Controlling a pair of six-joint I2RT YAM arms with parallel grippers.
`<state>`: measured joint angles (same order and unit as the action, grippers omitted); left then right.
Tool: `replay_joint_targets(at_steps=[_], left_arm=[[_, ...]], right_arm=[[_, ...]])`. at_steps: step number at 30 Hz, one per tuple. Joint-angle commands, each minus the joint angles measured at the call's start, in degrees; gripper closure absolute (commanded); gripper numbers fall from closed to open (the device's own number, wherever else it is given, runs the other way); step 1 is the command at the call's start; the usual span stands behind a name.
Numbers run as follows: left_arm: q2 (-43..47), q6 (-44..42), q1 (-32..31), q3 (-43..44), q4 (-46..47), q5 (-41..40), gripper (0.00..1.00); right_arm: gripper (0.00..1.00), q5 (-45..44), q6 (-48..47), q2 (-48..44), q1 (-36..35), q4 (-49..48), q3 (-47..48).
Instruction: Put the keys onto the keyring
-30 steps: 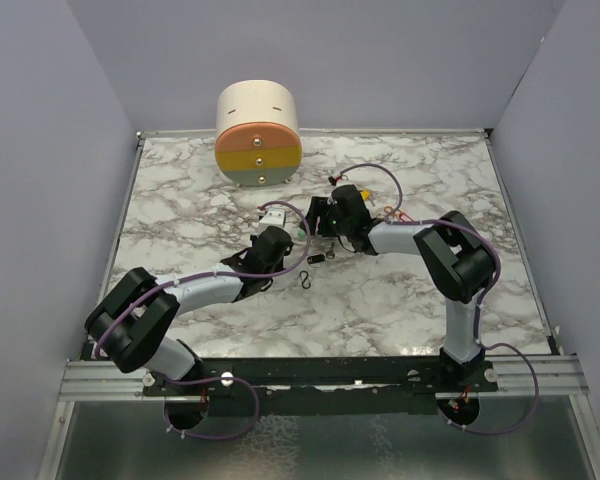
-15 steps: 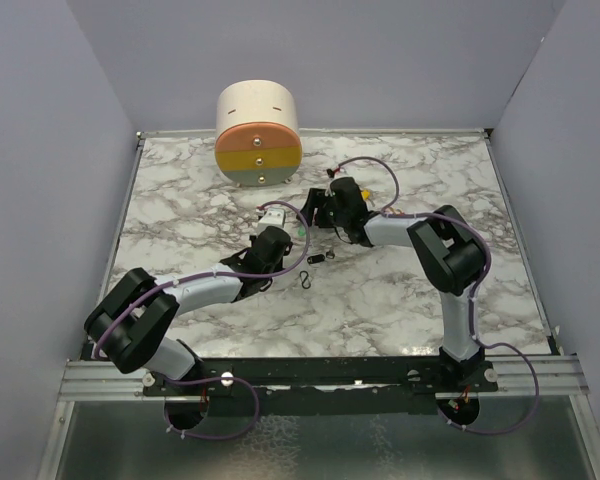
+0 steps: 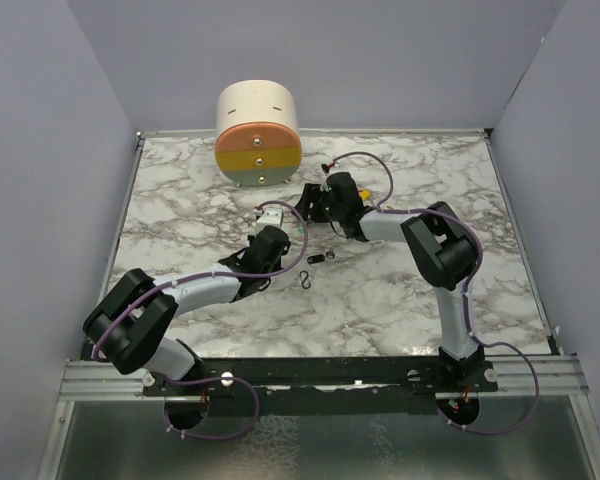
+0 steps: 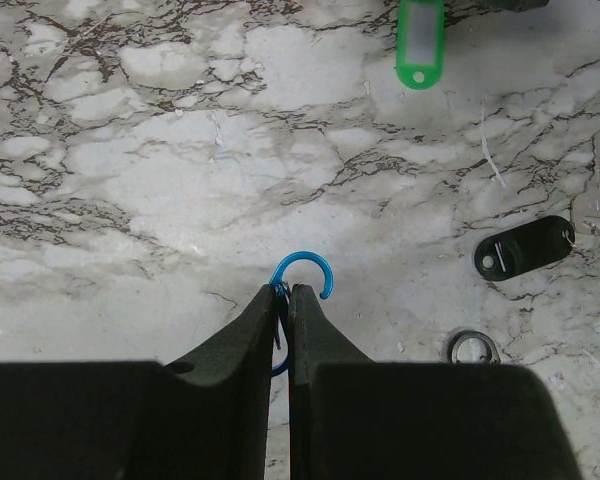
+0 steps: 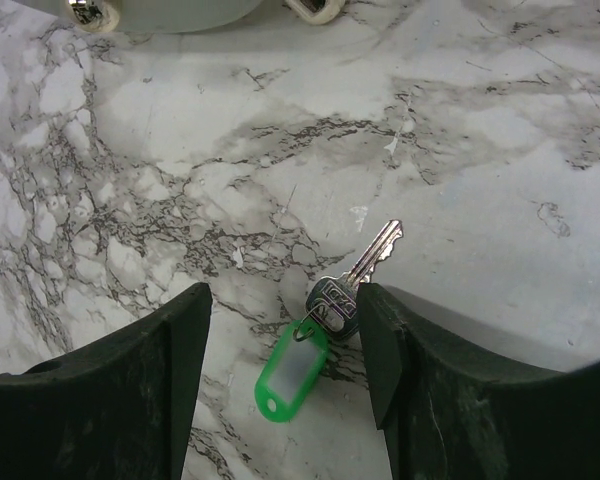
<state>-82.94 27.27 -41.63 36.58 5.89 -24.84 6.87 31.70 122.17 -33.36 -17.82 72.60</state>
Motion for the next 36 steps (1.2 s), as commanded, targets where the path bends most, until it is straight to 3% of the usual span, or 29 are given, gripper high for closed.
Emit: replay_joint_targets(at_steps=[1,6,13,25,36], left_arm=[[1.4,-0.4,0.3,-0.5,0.8,0.9,1.0],[1.6,-0.2,0.4,-0.5,0.6,0.9,1.0],[1.9,-0.1,0.4,-0.9,0.5,0.9,1.0],[1.7,0.0,0.4,-1.1,1.0,1.1,1.0],[1.8,0.0,0.4,-1.1,1.0,0.9,1.0]], right_arm=[[0.39,1.0,-1.4,3.1,0.1,2.5,2.1],[0.39,0.1,-1.9,3.3,0.1,2.7,3.2],[0.39,-4.6,-2.9,-1.1,0.1,0.7,-0.9],[0.41,-5.0,-3.7,-5.6,0.1,-3.9,-6.8],[0.4,-4.5,-4.9,-2.0,0.1,0.6,-1.0]])
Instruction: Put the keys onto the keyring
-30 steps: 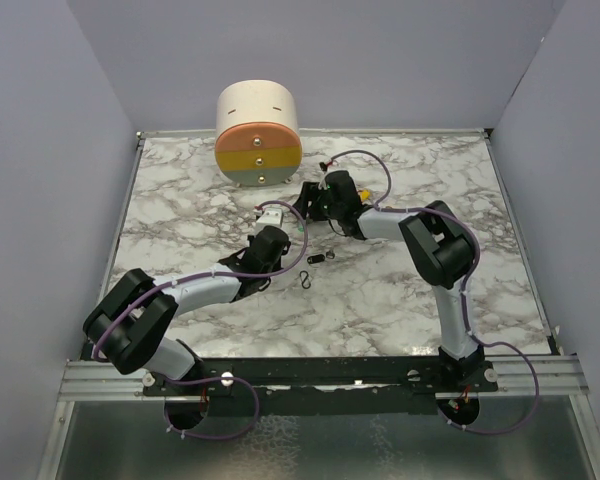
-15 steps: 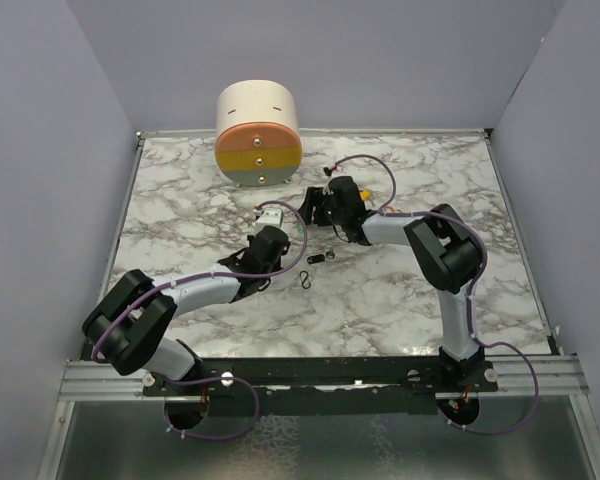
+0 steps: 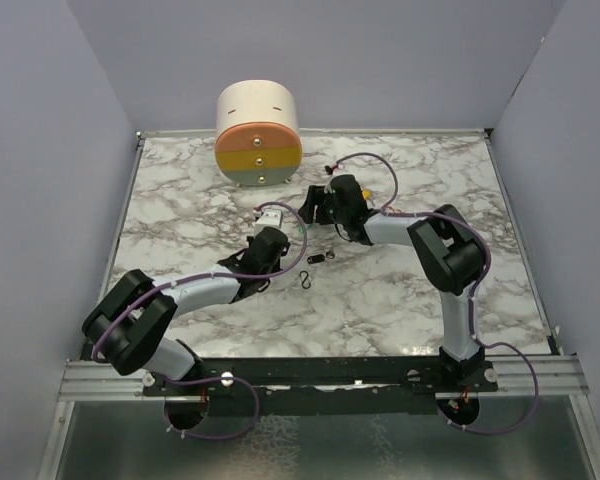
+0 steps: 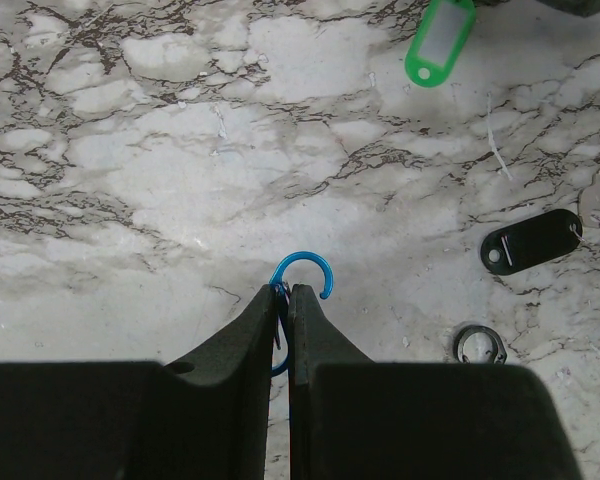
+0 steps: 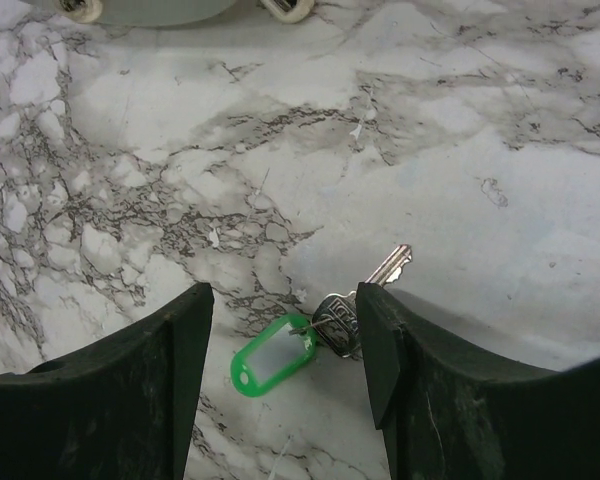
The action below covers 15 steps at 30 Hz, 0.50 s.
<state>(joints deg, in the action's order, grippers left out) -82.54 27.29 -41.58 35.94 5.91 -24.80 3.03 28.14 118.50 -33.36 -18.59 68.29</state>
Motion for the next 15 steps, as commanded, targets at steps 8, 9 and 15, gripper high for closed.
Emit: replay_joint_targets(at_steps=[8,9,15], left_arm=[[1.8,-0.2,0.5,-0.5,0.7,0.7,1.0],[1.8,-0.2,0.6,-0.5,0.7,0.6,1.0],[1.7,-0.3,0.8,-0.5,0.8,1.0,1.0]], right_arm=[[0.41,0.4,-1.5,4.0,0.1,1.0,5.3],[0.41,0.1,-1.5,3.2,0.1,-0.3,4.3],[0.4,-1.3,-2.7,-0.8,0.1,-3.5,1.1]])
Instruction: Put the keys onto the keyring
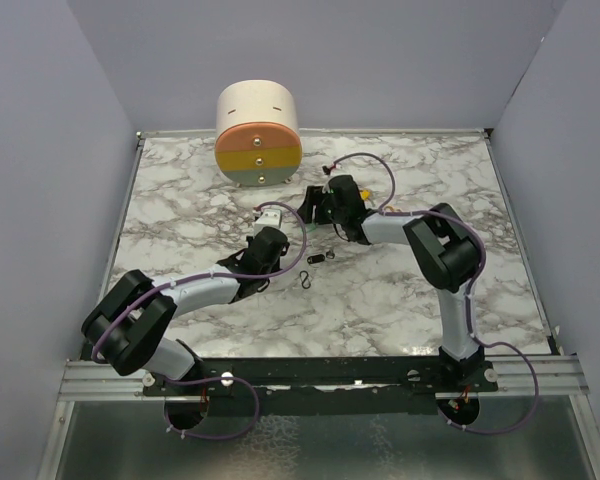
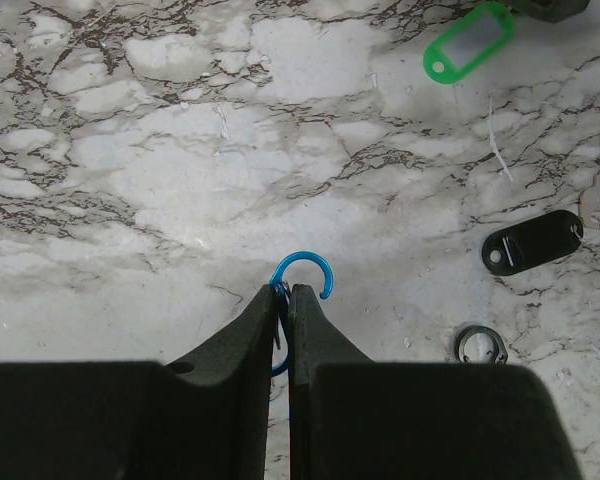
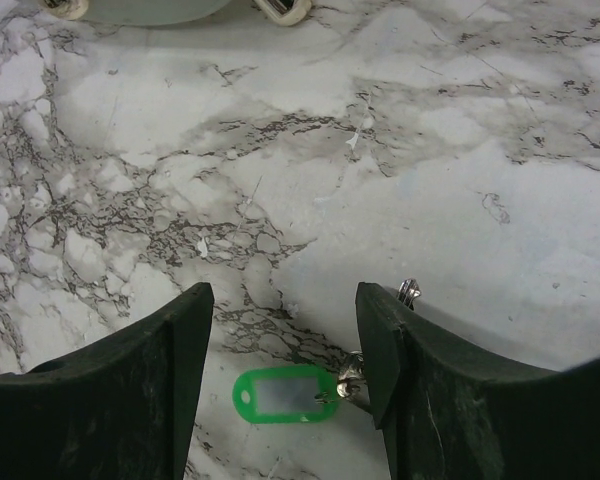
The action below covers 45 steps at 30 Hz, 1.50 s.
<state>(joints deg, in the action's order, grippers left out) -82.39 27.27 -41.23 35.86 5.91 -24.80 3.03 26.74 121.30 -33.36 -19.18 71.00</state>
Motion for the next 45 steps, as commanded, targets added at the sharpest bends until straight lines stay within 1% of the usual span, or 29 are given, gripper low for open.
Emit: replay_joint_targets(at_steps=[1,10,18,24,28,37,45], left_arm=[[1.6,-0.4,0.4,-0.5,0.8,1.0,1.0],[2.0,-0.2,0.5,-0.6,0.7,0.9,1.0],[2.3,-0.2,0.5,-0.7,0.7,1.0,1.0],[2.6,-0.2,0.5,-1.2,0.9,1.2,1.0],[2.7,-0.1,0.5,-1.2,0.9,1.1,1.0],[3.2,0.1,0.5,-1.6,0.8,1.2,1.0],[2.9,-0.1,0.4,-1.5,0.8,1.1,1.0]], right_arm=[[0.4,-1.6,-1.6,-4.2,0.1,-3.0,-2.0],[0.4,-2.4,-2.3,-8.9,0.1,-3.7,-5.9],[0.41,-4.6,-1.1,-12.7,0.1,2.4,-8.4],[0.41,-5.0,-0.4,-13.6,0.1,5.9,-10.1],[0.41,-4.3,1.7,-14.1,0.1,5.0,-12.5],[0.39,-3.5,2.9,-12.6,0.1,4.0,-12.7],[0.39,-0.8,4.1,-8.5,0.2,3.5,-10.0]])
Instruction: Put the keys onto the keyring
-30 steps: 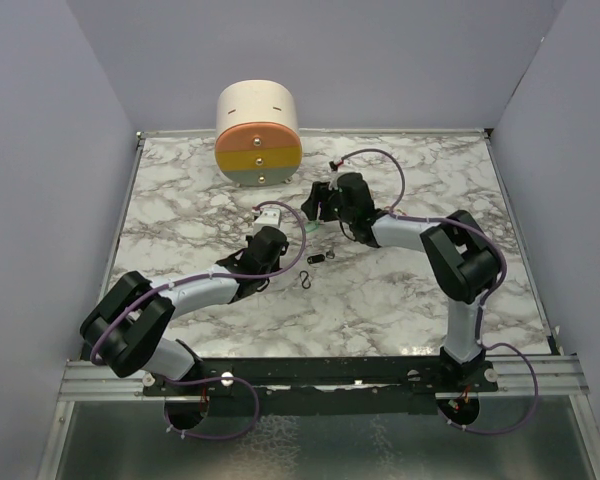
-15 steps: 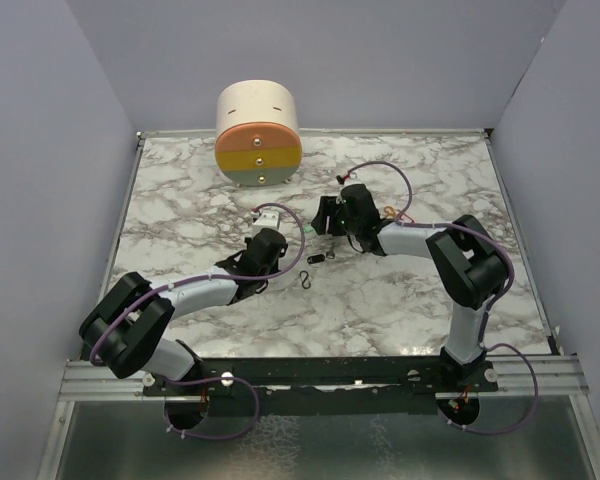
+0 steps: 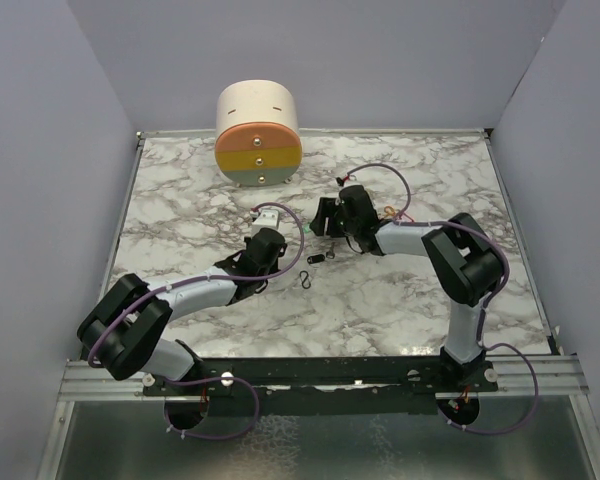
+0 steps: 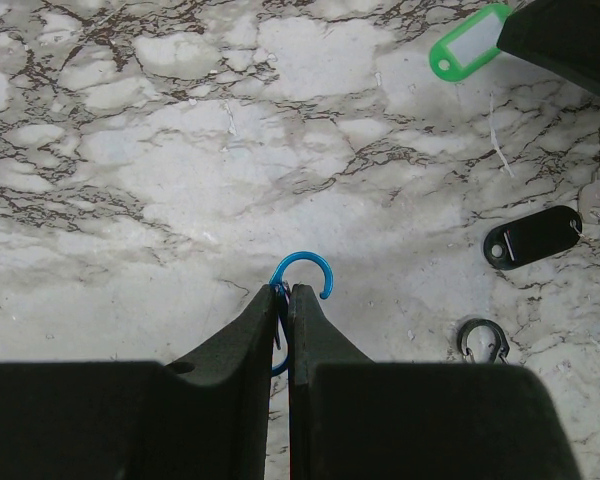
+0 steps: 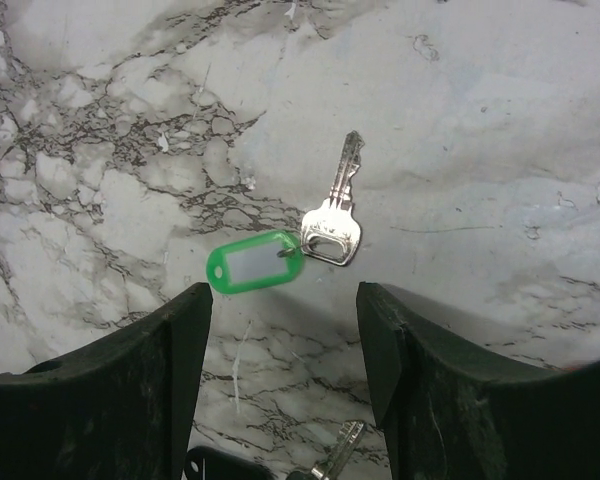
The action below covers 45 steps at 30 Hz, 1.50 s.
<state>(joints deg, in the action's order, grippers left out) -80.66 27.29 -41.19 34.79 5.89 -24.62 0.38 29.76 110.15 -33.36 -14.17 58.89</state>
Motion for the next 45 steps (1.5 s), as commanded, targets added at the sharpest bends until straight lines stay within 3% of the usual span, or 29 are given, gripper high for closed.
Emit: replay_joint_targets(at_steps=[1,22,35,45], left_arm=[[1.2,-0.1,0.4,-0.4,0.9,0.9,1.0],[1.5,-0.2,0.4,-0.4,0.6,0.8,1.0],[1.1,-0.3,0.5,-0.2,1.1,1.1,1.0],[1.0,-0.2,0.6,-0.4,1.5,1.3,1.0]], right_arm=[[0.39,2.1,1.3,3.1,0.2,-1.7,2.4],[0.39,4.6,1.1,11.1,0.2,-2.8,10.5],[0.44,-3.0,2.4,7.9,0.2,0.1,8.8],[0.44,-2.8,3.0,7.3,0.3,-2.1,6.4]])
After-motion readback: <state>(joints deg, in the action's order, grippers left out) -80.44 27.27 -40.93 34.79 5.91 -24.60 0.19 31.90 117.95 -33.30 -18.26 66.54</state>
